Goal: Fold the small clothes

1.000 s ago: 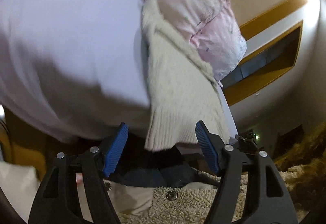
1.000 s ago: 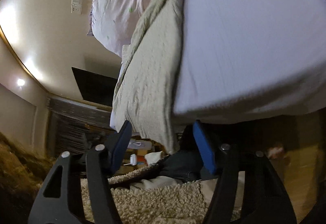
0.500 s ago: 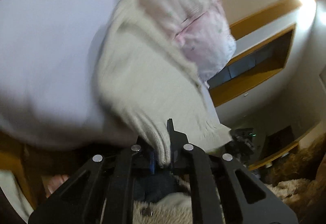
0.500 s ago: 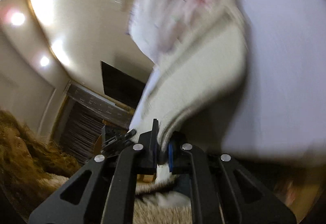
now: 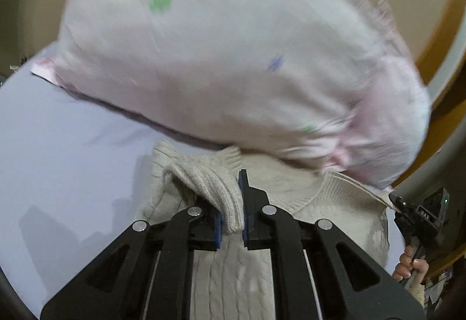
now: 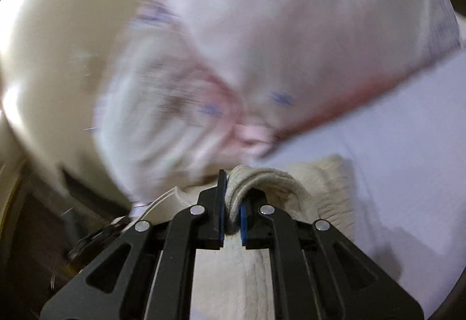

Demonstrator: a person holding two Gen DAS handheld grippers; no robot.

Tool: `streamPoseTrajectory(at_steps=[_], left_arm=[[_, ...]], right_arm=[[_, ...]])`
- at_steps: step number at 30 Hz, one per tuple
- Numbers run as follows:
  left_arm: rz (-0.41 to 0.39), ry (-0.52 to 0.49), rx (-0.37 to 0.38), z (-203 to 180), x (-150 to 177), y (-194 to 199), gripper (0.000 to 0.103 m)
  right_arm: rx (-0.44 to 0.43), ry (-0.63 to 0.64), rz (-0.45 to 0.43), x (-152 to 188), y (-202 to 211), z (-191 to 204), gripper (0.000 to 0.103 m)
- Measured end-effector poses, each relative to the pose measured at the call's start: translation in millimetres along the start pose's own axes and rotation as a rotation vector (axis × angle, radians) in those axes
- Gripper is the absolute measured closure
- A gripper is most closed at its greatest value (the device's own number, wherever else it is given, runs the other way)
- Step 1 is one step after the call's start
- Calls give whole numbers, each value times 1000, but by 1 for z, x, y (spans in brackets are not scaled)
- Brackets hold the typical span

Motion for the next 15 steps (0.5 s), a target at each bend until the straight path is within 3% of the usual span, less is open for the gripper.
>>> streamPoseTrajectory(at_steps=[3, 4, 6, 7, 8, 10, 12, 15], left_arm=[[24, 34, 3, 7, 9, -14, 94], [27, 44, 13, 7, 8, -16, 94], [37, 73, 48, 12, 7, -9, 92], [36, 90, 65, 14, 4, -3, 84], [21, 108, 87, 16, 0, 7, 78], [-43, 111, 97, 22, -11, 29, 33], [-107, 102, 66, 34, -18, 51, 26], [-30, 131, 44, 54, -4, 55, 31]], right_arm=[[91, -40, 29, 6, -23, -23, 93], [101, -51, 20, 5, -25, -26, 85], [111, -52, -23, 0, -22, -28, 56], [125, -43, -71, -5, -16, -29, 34], [147, -26, -152, -15, -2, -28, 23], [129, -3, -227, -23, 15, -25, 22], [89, 7, -249, -27, 23, -24, 21], [62, 2, -247, -24, 25, -29, 20]])
Point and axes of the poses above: each gripper's, at about its wrist camera, not at the fingertips, and y roughly against the way its jaws point, z to its left, x to its underside, the point moved 8 cm from there along -y, roughly the way its jaws point, and after that the axes turned 13 degrees about -z, right-handed, at the moved point
